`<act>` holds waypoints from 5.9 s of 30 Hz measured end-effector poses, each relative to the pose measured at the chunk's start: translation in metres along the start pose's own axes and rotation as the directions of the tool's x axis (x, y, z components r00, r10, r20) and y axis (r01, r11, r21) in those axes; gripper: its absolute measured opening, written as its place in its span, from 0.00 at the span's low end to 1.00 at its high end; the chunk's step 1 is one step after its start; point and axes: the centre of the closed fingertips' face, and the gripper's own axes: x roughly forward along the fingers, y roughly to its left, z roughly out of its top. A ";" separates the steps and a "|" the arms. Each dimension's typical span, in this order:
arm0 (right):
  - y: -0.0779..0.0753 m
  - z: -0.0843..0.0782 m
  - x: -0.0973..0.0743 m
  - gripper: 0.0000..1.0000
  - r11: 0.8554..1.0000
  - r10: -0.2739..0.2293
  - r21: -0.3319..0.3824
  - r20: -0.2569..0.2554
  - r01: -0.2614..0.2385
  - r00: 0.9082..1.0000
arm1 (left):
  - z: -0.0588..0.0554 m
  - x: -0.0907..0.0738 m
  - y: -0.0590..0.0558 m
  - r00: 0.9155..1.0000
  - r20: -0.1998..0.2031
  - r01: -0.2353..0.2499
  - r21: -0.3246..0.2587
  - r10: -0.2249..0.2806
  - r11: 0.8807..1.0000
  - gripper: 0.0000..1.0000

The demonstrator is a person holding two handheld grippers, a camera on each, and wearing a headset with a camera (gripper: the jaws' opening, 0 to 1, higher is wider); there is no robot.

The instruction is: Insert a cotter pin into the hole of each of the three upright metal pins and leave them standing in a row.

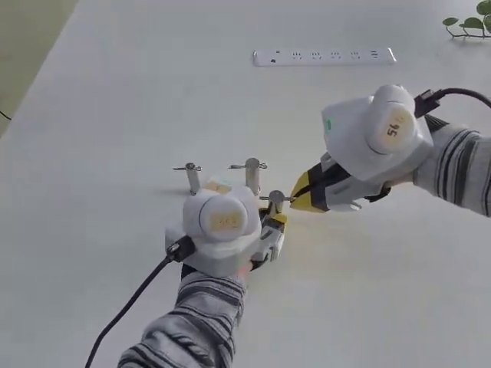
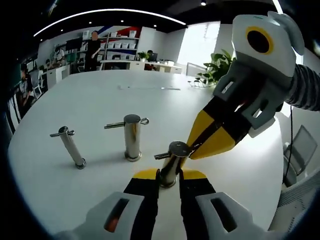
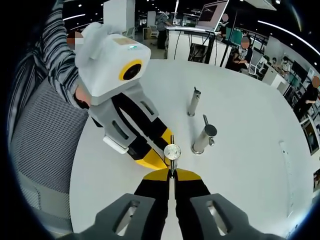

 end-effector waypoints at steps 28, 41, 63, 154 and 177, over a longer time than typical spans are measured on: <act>-0.002 0.003 -0.008 0.00 0.998 -0.043 0.041 0.008 0.043 0.999 | 0.000 0.000 0.000 1.000 -0.010 -0.001 0.007 0.001 1.000 0.12; -0.002 0.006 -0.004 0.00 0.999 -0.051 0.002 0.007 0.051 0.999 | 0.000 0.000 0.000 1.000 -0.012 -0.004 0.000 0.004 1.000 0.12; 0.000 0.020 0.005 0.09 0.997 -0.045 0.059 0.035 0.043 0.998 | 0.007 -0.026 0.002 0.998 -0.022 0.062 0.163 -0.059 0.985 0.33; -0.055 -0.026 -0.010 0.10 0.999 -0.036 0.021 -0.052 0.037 0.998 | 0.029 -0.103 0.078 0.998 0.046 -0.042 0.127 0.037 0.991 0.77; -0.032 -0.007 -0.062 0.55 0.853 -0.337 0.454 0.102 0.258 0.936 | 0.044 -0.115 0.078 0.998 0.059 -0.037 0.134 0.030 0.990 0.85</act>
